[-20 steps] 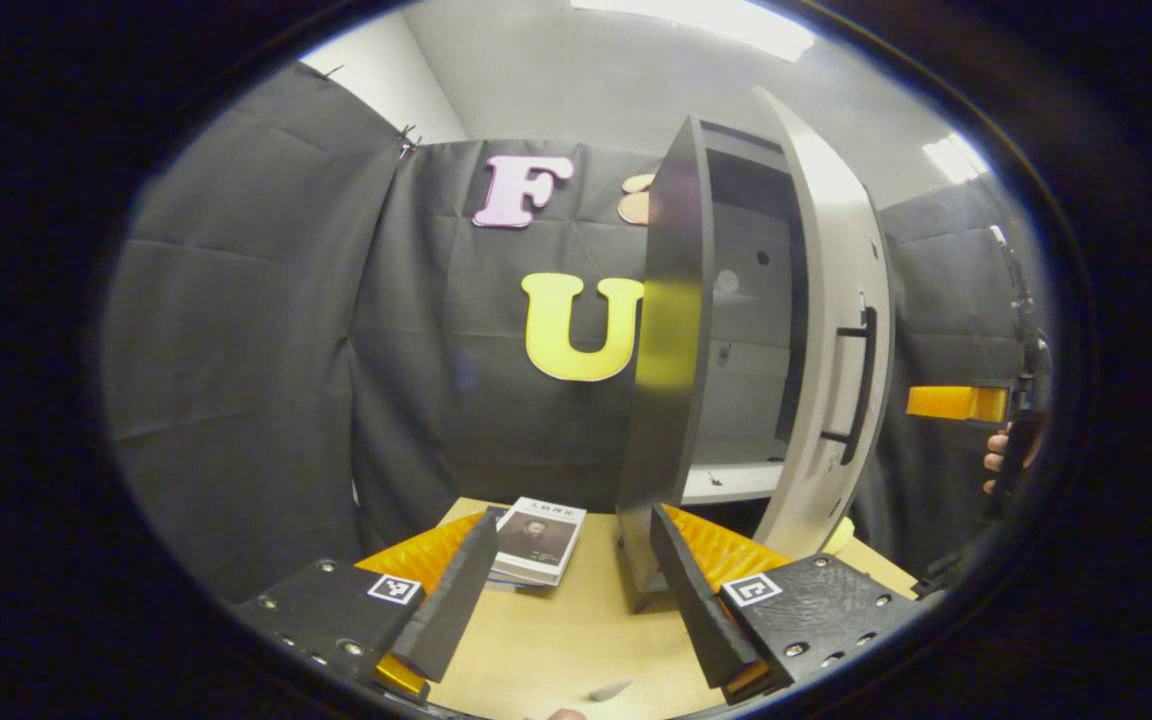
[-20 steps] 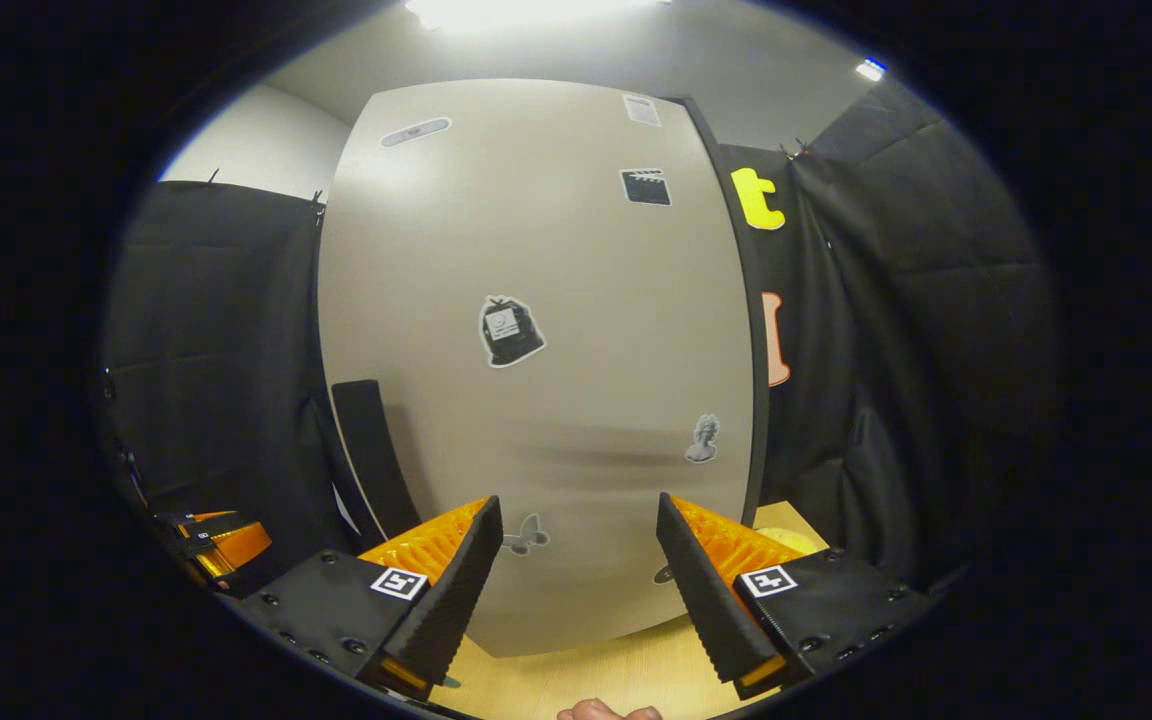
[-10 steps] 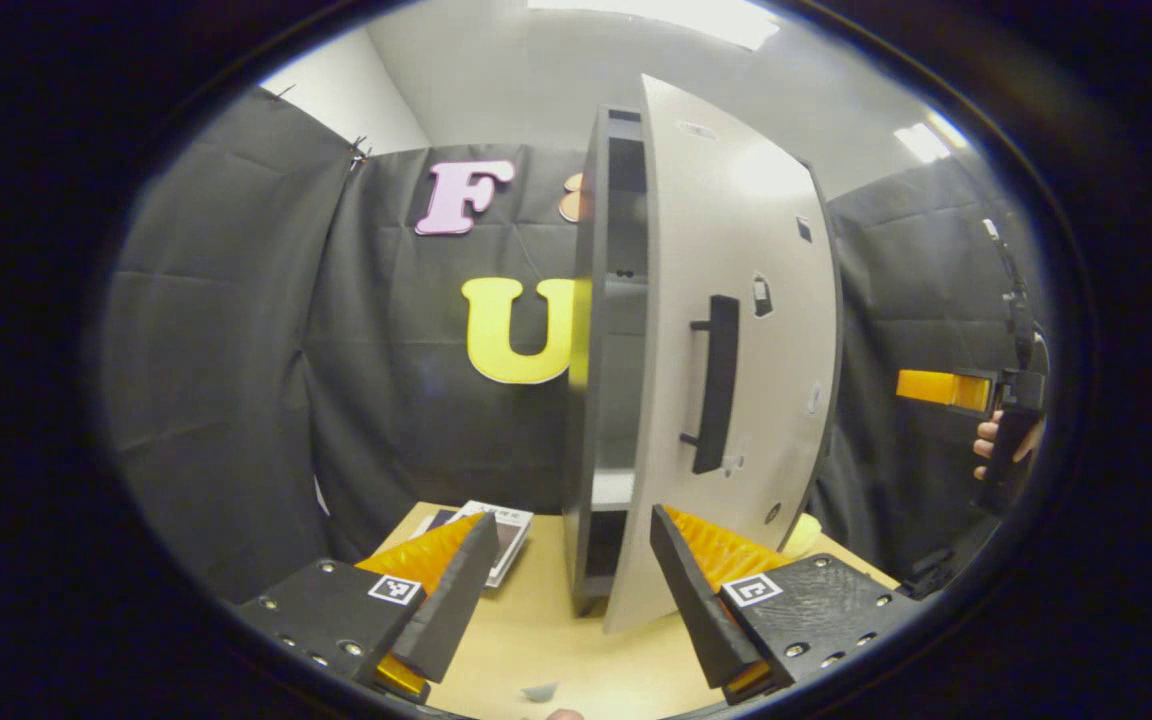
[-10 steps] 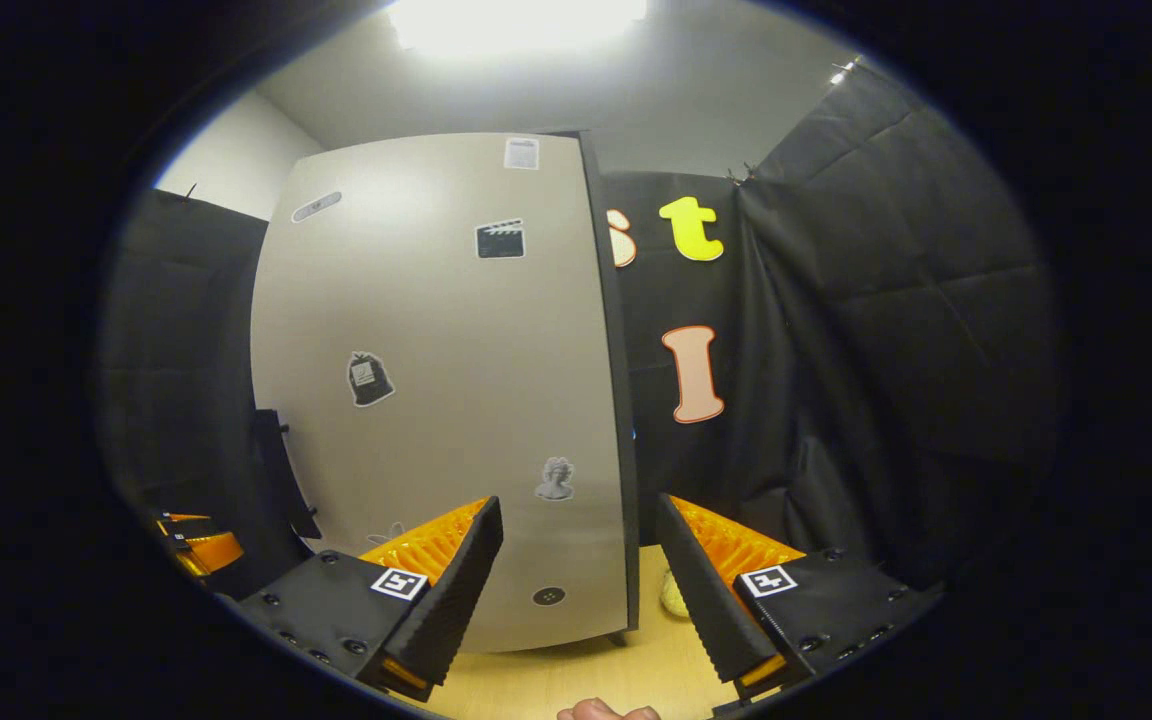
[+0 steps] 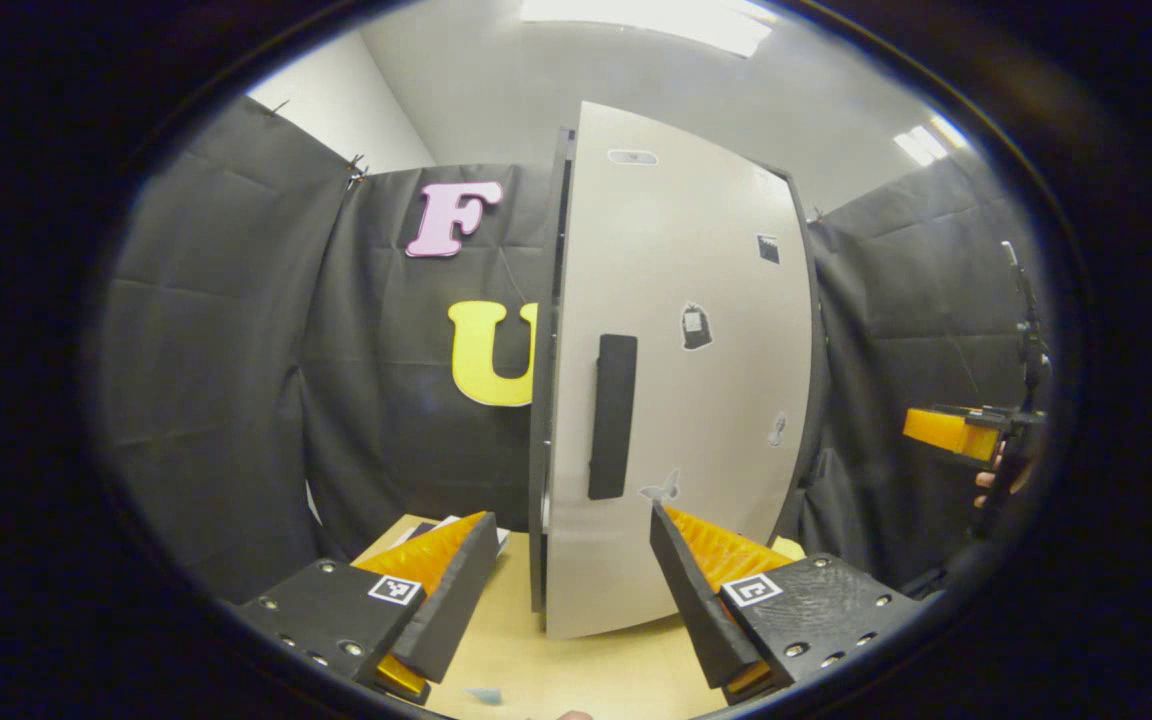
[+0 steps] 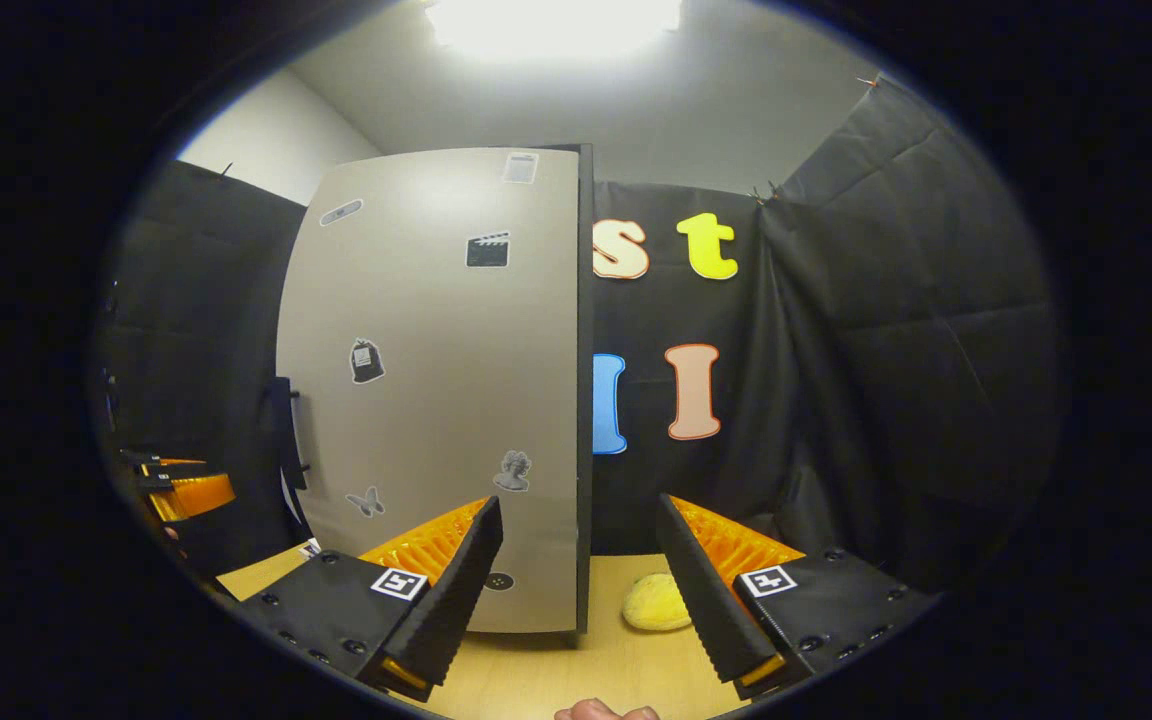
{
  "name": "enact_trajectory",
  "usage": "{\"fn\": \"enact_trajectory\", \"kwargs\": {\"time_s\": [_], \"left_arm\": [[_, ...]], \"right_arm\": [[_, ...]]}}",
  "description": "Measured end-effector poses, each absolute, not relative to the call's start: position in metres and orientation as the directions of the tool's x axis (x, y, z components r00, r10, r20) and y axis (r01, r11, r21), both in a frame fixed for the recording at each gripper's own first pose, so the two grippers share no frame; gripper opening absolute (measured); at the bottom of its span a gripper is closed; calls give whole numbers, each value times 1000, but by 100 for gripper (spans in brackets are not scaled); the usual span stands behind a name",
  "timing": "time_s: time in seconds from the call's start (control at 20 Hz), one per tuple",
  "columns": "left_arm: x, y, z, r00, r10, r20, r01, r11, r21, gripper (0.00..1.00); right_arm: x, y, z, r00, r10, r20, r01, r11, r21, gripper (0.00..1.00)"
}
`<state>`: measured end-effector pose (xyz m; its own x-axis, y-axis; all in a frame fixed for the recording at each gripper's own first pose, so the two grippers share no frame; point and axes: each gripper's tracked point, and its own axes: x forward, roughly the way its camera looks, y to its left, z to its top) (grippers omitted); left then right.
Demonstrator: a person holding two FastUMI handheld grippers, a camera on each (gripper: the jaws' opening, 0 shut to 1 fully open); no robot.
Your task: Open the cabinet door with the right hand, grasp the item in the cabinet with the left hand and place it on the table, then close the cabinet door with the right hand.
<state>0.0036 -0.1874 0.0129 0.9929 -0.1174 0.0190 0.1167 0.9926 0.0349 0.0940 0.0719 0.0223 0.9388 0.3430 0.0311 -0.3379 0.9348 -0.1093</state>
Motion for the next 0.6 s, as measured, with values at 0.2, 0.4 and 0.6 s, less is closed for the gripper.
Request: {"fn": "enact_trajectory", "kwargs": {"time_s": [0.2, 0.4, 0.6], "left_arm": [[-5, -189, 14, 997, -77, 5, 76, 997, 31, 94], [-7, -186, 15, 998, -59, 21, 61, 994, -93, 91], [-9, -165, 10, 999, -36, 21, 38, 990, -133, 90]], "right_arm": [[92, 77, 16, 917, 399, 13, -397, 915, -73, 98], [94, 72, 23, 916, 400, 33, -394, 913, -108, 98], [99, 67, 31, 921, 384, 66, -373, 917, -139, 98]]}}
